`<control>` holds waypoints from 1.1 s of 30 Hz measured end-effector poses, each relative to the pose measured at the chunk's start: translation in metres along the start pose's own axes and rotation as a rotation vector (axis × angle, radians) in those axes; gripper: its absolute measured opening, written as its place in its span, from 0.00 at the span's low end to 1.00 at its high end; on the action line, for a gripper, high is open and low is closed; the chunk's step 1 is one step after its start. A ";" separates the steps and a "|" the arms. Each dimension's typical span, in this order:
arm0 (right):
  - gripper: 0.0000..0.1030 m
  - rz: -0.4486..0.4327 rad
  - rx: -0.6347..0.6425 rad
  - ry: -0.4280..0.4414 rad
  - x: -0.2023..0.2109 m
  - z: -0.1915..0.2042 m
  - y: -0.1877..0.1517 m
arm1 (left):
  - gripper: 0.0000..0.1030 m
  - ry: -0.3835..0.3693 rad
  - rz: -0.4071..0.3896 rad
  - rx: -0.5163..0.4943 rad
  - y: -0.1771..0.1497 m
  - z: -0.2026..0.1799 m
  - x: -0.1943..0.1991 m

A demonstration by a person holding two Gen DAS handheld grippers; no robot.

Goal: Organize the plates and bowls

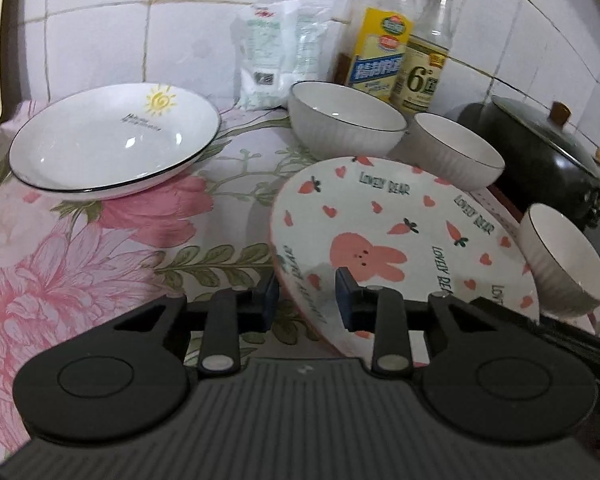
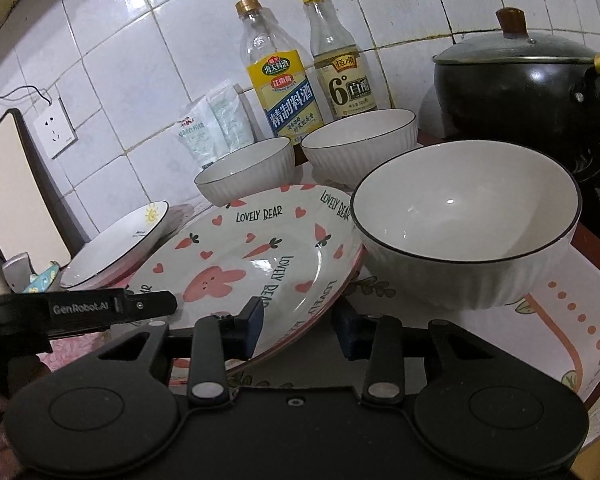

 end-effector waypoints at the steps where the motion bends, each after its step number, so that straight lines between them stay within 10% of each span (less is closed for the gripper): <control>1: 0.39 -0.001 0.006 -0.015 0.000 0.001 0.000 | 0.30 -0.001 -0.001 -0.008 -0.001 -0.004 0.000; 33: 0.33 0.045 -0.010 0.156 0.056 0.073 0.005 | 0.29 0.121 -0.077 -0.035 0.001 0.023 0.144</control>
Point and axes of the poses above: each gripper's, at about its wrist camera, not at the fingertips, and x roughly against the way its jaws point, z to its left, y to its top, the point moved 9 cm from there along -x, roughly the way its jaws point, and after that the axes turned 8 degrees about -z, right-handed, at the moved point
